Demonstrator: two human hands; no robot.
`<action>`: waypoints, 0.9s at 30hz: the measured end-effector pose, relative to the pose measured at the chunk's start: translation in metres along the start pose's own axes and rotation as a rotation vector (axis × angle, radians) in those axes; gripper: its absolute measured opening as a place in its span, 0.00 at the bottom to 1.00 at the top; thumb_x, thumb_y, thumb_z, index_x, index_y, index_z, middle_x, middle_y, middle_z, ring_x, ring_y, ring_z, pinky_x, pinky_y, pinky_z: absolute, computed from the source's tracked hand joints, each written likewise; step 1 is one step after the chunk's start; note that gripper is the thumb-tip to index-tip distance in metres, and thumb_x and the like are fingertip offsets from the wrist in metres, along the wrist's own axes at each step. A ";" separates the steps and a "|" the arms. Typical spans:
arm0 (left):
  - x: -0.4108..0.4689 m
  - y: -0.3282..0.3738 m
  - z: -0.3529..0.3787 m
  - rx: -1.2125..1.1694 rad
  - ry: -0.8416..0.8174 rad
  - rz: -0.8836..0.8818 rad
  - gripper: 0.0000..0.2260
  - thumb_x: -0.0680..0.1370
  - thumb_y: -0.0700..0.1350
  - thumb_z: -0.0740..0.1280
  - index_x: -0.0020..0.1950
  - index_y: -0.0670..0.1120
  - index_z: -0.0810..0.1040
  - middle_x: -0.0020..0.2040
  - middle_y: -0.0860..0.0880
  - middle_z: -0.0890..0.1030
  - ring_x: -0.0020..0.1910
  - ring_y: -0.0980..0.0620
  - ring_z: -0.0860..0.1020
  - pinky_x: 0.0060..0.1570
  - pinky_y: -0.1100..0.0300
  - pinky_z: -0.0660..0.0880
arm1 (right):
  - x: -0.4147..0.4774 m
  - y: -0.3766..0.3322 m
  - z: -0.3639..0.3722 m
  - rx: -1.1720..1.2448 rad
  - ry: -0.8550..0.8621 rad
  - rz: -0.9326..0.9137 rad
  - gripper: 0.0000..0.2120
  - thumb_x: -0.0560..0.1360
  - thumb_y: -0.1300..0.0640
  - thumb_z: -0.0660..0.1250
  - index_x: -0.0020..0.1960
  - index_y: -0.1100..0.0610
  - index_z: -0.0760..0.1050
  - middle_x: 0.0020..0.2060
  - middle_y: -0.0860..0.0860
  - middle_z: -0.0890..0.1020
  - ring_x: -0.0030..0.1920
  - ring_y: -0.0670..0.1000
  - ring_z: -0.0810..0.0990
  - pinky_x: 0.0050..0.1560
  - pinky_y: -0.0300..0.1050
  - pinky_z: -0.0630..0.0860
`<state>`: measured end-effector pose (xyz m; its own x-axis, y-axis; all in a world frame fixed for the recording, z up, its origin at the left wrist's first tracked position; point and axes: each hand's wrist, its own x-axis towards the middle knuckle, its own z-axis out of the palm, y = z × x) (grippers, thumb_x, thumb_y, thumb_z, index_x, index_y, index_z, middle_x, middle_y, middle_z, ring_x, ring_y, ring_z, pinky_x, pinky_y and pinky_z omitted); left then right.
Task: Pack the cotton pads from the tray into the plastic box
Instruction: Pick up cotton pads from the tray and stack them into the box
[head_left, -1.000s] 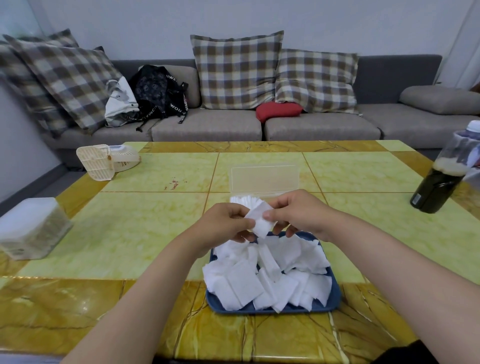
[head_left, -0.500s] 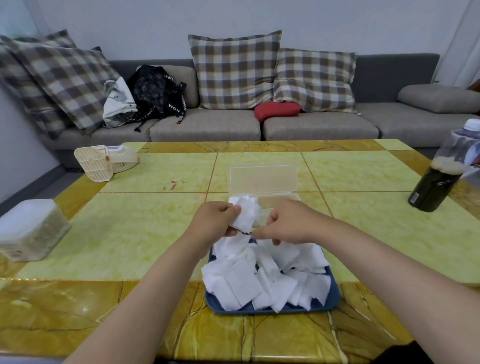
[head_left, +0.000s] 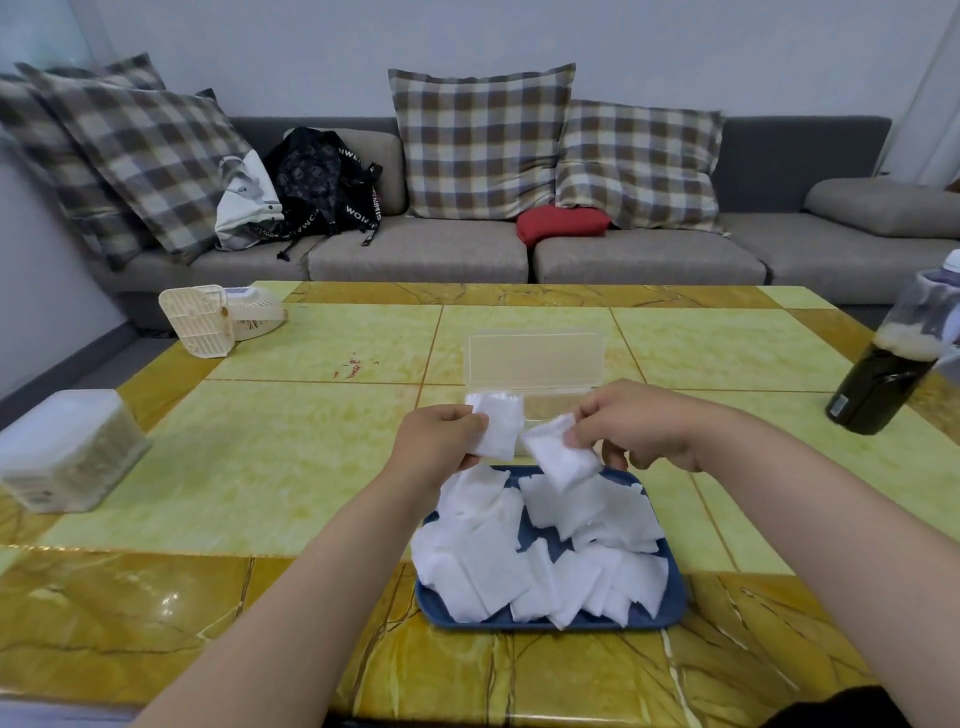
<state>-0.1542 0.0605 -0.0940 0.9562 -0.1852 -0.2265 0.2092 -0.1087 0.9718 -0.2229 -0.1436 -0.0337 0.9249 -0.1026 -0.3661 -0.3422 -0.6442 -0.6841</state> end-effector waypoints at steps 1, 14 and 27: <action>0.000 -0.001 0.002 -0.030 -0.004 -0.019 0.06 0.79 0.41 0.70 0.48 0.39 0.84 0.46 0.43 0.83 0.41 0.48 0.79 0.53 0.52 0.82 | 0.000 0.000 0.000 0.082 0.005 -0.026 0.06 0.78 0.60 0.70 0.43 0.59 0.76 0.28 0.48 0.76 0.27 0.49 0.72 0.27 0.40 0.59; -0.012 0.005 0.019 -0.347 -0.235 -0.110 0.09 0.81 0.41 0.66 0.56 0.38 0.83 0.48 0.41 0.87 0.47 0.47 0.86 0.51 0.55 0.82 | 0.010 -0.005 0.022 0.247 0.284 -0.147 0.04 0.76 0.56 0.73 0.43 0.55 0.82 0.31 0.47 0.78 0.26 0.47 0.71 0.24 0.35 0.66; -0.008 0.007 0.020 -0.193 -0.229 0.027 0.08 0.78 0.38 0.71 0.57 0.39 0.83 0.55 0.40 0.86 0.57 0.42 0.84 0.53 0.56 0.82 | 0.018 -0.004 0.022 0.326 0.139 -0.020 0.14 0.75 0.46 0.73 0.55 0.54 0.83 0.51 0.50 0.84 0.42 0.50 0.82 0.39 0.44 0.72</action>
<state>-0.1641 0.0415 -0.0871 0.8954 -0.4036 -0.1880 0.2403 0.0825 0.9672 -0.2081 -0.1259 -0.0512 0.9381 -0.2090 -0.2763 -0.3378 -0.3738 -0.8638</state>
